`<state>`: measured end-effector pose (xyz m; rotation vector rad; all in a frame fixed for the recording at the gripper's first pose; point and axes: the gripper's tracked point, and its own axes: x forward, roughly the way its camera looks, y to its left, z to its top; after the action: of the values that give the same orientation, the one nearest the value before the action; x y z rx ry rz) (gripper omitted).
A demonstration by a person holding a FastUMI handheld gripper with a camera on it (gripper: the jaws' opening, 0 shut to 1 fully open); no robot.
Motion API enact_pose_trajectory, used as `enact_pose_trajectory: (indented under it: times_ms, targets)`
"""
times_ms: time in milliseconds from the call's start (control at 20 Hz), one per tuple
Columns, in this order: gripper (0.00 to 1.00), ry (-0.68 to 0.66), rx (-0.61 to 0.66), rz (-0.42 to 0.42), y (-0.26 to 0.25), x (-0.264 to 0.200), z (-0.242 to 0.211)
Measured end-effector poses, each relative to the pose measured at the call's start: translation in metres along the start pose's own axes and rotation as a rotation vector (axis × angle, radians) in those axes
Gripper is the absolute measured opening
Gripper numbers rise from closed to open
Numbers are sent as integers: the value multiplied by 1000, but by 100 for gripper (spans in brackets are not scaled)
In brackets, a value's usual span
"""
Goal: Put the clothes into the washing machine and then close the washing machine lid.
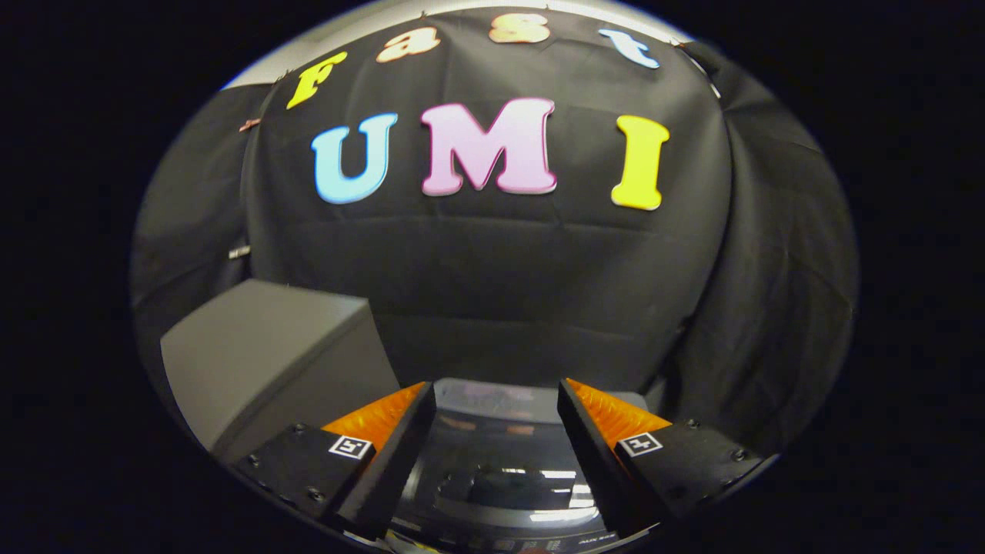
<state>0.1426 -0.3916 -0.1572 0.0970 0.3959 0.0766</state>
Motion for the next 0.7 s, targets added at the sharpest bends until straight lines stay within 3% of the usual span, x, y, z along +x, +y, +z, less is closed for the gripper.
enact_pose_trajectory:
  times_ms: [100, 300, 450, 700]
  targets:
    - [100, -110, 58, -40, 9, -8, 47]
    - [98, -371, 49, -87, 47, -53, 122]
    - [98, -379, 20, -40, 104, -80, 124]
    - [98, -367, -17, -72, 138, -92, 122]
